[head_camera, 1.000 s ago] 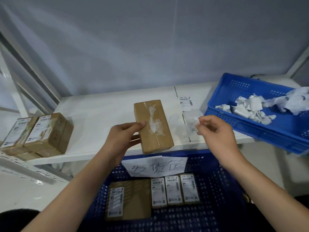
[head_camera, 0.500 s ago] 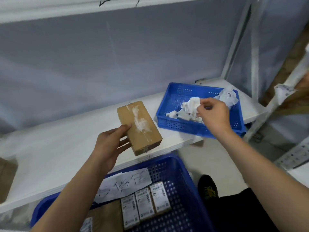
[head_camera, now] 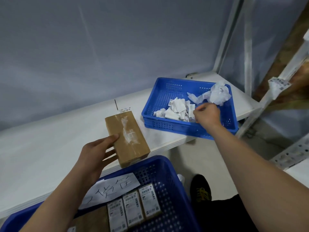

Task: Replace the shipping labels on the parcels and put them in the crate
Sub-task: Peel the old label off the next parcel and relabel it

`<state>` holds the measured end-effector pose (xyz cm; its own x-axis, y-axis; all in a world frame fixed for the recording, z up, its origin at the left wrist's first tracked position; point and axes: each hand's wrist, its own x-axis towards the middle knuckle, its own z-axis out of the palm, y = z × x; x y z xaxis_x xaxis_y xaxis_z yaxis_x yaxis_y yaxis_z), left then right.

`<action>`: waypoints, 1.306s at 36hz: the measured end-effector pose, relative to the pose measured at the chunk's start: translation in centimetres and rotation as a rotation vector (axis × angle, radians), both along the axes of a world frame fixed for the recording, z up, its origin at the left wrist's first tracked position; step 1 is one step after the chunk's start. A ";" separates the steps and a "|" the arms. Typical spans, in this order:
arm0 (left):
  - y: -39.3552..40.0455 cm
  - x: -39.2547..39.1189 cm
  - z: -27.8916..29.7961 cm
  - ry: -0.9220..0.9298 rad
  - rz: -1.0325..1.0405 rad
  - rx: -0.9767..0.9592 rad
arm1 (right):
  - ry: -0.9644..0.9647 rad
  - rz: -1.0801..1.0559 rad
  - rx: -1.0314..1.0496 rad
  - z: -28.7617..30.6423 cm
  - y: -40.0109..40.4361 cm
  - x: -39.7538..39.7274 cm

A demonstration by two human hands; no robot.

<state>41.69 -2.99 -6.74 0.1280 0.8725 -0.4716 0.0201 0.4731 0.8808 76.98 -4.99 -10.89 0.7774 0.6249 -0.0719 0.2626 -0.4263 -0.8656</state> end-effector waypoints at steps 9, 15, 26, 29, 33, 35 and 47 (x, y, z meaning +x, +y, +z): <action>0.2 0.3 -1.8 -0.042 0.008 -0.033 | -0.105 0.129 -0.112 0.3 0.8 -0.9; -0.2 -0.3 -1.9 -0.055 0.012 0.000 | -0.196 0.168 -0.166 1.1 0.7 -1.1; 0.8 -3.8 -0.2 -0.051 0.113 0.082 | 0.468 0.361 0.004 5.0 1.6 -11.9; 0.8 -4.8 0.1 -0.065 0.089 0.090 | 0.511 0.528 -0.093 4.9 2.0 -16.0; 0.9 -6.2 -0.4 -0.031 0.045 0.098 | 0.512 0.706 -0.159 4.4 3.1 -20.6; 1.1 -7.0 -0.8 -0.019 0.033 0.103 | 0.469 0.757 -0.159 3.8 3.5 -22.7; 1.1 -13.0 -5.1 0.009 0.061 0.068 | 0.383 0.655 -0.161 -2.0 7.8 -30.0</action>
